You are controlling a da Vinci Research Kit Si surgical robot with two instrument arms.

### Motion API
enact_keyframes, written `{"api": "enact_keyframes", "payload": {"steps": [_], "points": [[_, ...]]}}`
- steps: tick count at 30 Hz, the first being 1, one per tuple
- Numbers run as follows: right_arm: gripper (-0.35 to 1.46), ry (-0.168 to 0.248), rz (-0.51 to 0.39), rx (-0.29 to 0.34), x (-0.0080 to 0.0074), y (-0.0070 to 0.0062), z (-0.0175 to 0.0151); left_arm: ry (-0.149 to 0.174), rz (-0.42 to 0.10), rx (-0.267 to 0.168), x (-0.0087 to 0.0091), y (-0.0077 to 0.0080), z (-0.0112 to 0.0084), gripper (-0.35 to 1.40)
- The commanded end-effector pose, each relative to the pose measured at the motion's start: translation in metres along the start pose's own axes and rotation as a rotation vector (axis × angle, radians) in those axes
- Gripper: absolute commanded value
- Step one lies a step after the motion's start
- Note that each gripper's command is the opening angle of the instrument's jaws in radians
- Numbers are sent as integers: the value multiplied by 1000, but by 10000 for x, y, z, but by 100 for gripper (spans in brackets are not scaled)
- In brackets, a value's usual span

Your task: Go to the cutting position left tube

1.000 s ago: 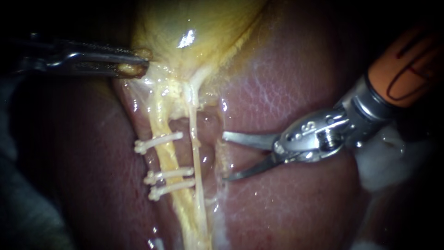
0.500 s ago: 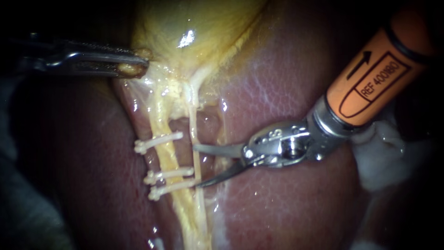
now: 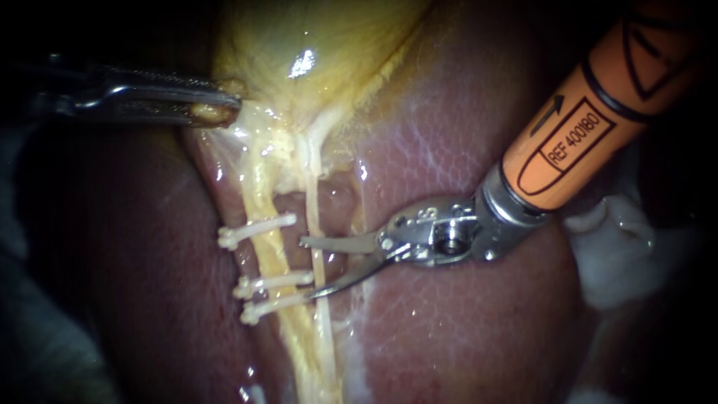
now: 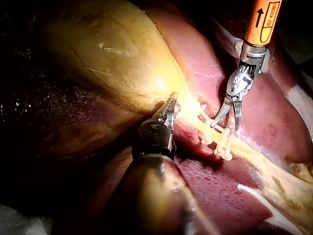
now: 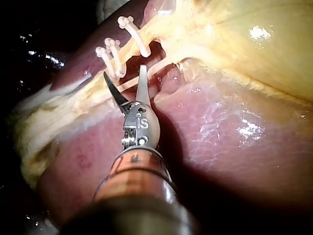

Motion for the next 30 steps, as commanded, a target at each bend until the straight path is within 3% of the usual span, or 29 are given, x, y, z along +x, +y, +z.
{"api": "enact_keyframes", "payload": {"steps": [1, 10, 24, 30], "points": [[145, -1, -1, 0, -1, 1, 1, 0, 0, -1, 0, 0, 0, -35], [145, 29, -13, 44, 5, 6, 10, 0, 0, 0, 0, 0, 1, -35], [143, 106, -5, 133, 36, 4, 52, 0, -1, -1, 0, 1, 5, -35], [140, 133, 1, 139, 50, 2, 72, 0, -1, -1, 0, 2, 5, -35]]}}
